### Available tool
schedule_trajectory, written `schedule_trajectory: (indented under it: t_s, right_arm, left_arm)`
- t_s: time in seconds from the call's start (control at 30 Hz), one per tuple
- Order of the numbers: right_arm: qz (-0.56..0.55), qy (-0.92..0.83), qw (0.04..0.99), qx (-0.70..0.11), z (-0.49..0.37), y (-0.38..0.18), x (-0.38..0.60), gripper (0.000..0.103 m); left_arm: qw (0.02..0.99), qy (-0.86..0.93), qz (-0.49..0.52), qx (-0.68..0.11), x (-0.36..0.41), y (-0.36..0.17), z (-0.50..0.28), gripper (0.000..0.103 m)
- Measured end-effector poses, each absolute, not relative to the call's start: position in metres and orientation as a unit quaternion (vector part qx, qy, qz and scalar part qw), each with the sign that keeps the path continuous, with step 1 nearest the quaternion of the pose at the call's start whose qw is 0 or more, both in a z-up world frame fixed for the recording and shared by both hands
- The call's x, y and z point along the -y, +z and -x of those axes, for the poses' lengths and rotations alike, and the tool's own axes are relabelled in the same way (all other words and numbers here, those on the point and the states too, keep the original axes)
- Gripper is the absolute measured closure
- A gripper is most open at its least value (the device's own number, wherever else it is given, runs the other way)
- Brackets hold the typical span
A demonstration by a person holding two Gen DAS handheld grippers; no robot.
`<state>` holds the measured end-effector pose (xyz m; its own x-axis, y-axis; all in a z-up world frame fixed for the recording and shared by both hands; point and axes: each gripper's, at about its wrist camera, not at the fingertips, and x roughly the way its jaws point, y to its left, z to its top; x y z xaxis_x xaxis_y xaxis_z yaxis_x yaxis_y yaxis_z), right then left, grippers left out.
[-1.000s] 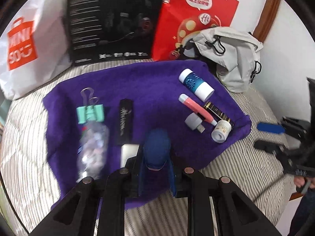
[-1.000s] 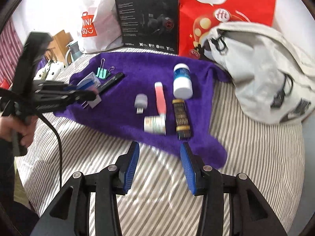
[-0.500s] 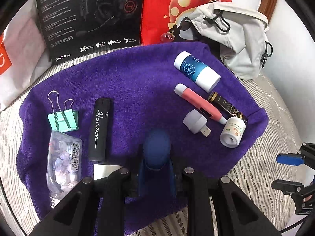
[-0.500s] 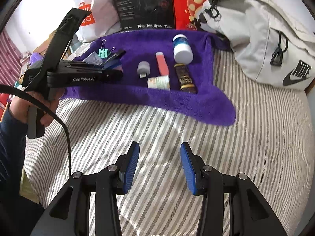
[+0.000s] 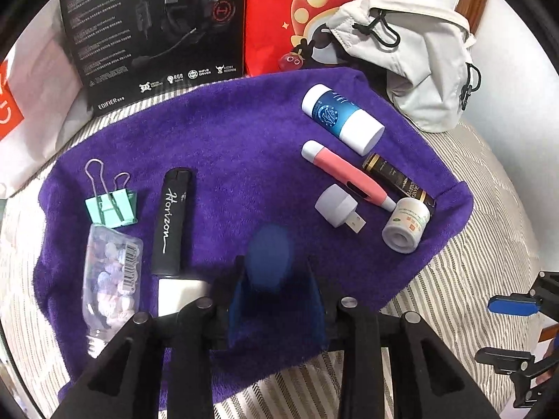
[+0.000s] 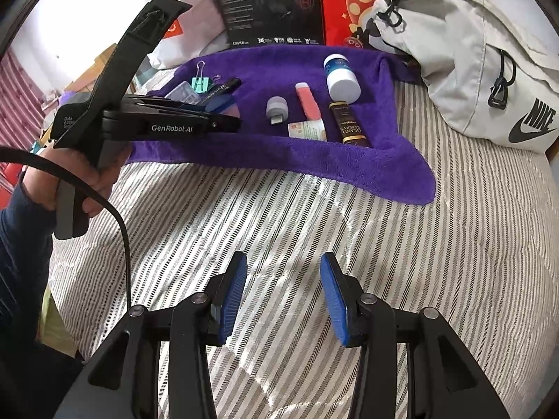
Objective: Organize rigid objects
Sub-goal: 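Lower the blue-capped container onto the towel by the charger and open the left tool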
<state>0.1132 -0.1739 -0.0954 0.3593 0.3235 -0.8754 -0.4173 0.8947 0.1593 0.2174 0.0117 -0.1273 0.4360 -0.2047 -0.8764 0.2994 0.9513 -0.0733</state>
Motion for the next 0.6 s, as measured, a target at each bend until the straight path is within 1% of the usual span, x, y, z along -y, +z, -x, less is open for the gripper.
schedule_trajectory:
  t_s: [0.13,0.17,0.23,0.3,0.33,0.37,0.43,0.47,0.5,0.53,0.57,0.6]
  right_arm:
    - [0.04,0.22,0.83,-0.511,-0.109,-0.088,0.176,0.059]
    - [0.037,0.217,0.832,-0.509,-0.108,-0.085,0.176,0.058]
    - [0.032,0.211,0.836,-0.505,-0.107,-0.081,0.177,0.054]
    - [0.03,0.205,0.841,-0.499,-0.106,-0.076,0.175,0.046]
    - [0.03,0.2,0.845,-0.496,-0.105,-0.073,0.174,0.045]
    - [0.03,0.196,0.847,-0.493,-0.105,-0.071,0.172,0.045]
    - [0.026,0.189,0.85,-0.491,-0.106,-0.067,0.169,0.045]
    - [0.024,0.183,0.851,-0.491,-0.107,-0.065,0.167,0.044]
    - [0.022,0.178,0.853,-0.491,-0.108,-0.064,0.166,0.038]
    - [0.019,0.175,0.854,-0.49,-0.109,-0.063,0.164,0.031]
    - [0.016,0.168,0.857,-0.487,-0.109,-0.062,0.163,0.01]
    - [0.015,0.155,0.86,-0.485,-0.109,-0.062,0.162,0.0]
  left_arm:
    - [0.851,-0.145,-0.051,-0.502,-0.013,-0.116,-0.21,0.072]
    - [0.853,-0.144,-0.052,-0.5,-0.014,-0.113,-0.208,0.07]
    - [0.857,-0.139,-0.054,-0.494,-0.016,-0.106,-0.203,0.067]
    - [0.861,-0.133,-0.055,-0.487,-0.02,-0.098,-0.197,0.066]
    - [0.863,-0.13,-0.054,-0.485,-0.022,-0.094,-0.194,0.066]
    - [0.866,-0.127,-0.053,-0.481,-0.024,-0.089,-0.188,0.063]
    - [0.871,-0.122,-0.052,-0.473,-0.028,-0.082,-0.179,0.049]
    - [0.874,-0.117,-0.052,-0.468,-0.029,-0.078,-0.172,0.034]
    - [0.877,-0.113,-0.054,-0.463,-0.03,-0.074,-0.165,0.022]
    - [0.88,-0.11,-0.055,-0.458,-0.032,-0.072,-0.158,0.019]
    - [0.882,-0.105,-0.054,-0.456,-0.034,-0.069,-0.15,0.016]
    - [0.883,-0.101,-0.048,-0.456,-0.037,-0.067,-0.142,0.012]
